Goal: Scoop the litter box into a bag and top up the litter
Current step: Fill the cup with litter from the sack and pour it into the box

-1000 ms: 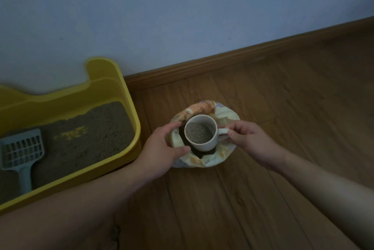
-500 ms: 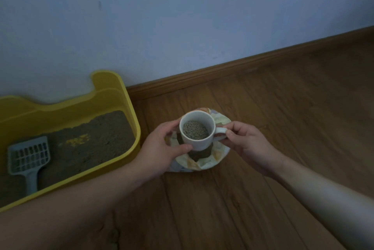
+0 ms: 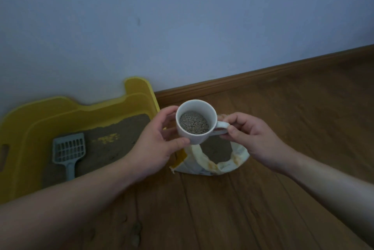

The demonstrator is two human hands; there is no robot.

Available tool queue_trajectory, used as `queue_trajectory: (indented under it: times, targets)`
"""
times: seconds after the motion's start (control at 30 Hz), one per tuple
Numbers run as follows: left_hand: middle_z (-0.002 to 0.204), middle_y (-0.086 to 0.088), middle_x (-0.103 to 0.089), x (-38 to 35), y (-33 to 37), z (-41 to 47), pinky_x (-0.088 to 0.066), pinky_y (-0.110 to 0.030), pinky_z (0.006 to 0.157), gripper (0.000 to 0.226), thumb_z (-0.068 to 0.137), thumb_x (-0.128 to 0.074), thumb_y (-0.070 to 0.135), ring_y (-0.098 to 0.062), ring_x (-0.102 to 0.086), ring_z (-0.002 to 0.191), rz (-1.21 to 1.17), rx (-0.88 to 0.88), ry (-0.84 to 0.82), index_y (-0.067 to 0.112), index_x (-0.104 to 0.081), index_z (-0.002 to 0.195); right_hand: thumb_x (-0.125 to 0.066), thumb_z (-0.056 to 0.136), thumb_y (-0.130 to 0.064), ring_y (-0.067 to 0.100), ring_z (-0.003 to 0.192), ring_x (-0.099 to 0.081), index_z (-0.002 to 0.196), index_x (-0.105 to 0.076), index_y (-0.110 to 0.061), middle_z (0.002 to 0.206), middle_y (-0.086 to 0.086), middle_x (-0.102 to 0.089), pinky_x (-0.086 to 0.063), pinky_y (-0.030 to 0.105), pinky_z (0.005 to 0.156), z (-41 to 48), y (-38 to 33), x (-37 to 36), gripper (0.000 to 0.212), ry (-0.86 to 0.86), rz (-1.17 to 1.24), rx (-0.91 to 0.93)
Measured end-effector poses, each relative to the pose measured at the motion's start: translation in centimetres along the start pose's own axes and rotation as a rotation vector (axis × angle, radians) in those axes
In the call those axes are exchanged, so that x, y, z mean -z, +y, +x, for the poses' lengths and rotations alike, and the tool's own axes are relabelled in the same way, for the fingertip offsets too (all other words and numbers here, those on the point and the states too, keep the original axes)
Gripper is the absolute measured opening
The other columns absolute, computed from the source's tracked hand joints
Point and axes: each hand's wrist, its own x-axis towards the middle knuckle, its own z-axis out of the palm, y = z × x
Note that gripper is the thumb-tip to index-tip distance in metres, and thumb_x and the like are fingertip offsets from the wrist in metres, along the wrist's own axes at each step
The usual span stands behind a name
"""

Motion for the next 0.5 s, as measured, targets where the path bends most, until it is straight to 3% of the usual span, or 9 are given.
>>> queue_trajectory:
  times: [0.13, 0.33, 0.5]
  targets:
    - [0.132, 0.008, -0.061, 3.6, 0.9, -1.4, -0.055, -0.027, 0.087, 0.069, 0.077, -0.071, -0.013, -0.01, -0.063, 0.117, 0.045, -0.024, 0.052, 0.035, -0.051, 0.122, -0.055, 0.097, -0.005, 0.023, 0.1, -0.068, 0.103, -0.069, -0.015, 0.1, 0.008, -0.071, -0.057, 0.04, 0.093, 1.8, -1.6, -2.6, 0.018, -0.073, -0.127, 0.034]
    - [0.134, 0.011, -0.06, 8.9, 1.6, -2.4, -0.054, -0.033, 0.088, 0.07, 0.076, -0.074, -0.009, -0.017, -0.063, 0.118, 0.081, -0.047, 0.154, 0.035, -0.052, 0.125, -0.054, 0.097, -0.002, 0.012, 0.088, -0.068, 0.106, -0.067, -0.002, 0.096, 0.011, -0.072, -0.057, 0.025, 0.085, 5.4, -3.3, -7.5, 0.015, -0.115, -0.188, 0.051]
    - [0.135, 0.01, -0.06, 13.6, 1.7, -4.0, -0.055, -0.043, 0.094, 0.07, 0.075, -0.074, -0.011, -0.02, -0.063, 0.119, 0.052, -0.021, 0.268, 0.034, -0.053, 0.125, -0.057, 0.096, 0.0, 0.025, 0.095, -0.07, 0.107, -0.07, -0.001, 0.102, 0.021, -0.072, -0.058, 0.034, 0.09, 9.0, -4.1, -12.5, 0.017, -0.139, -0.169, 0.066]
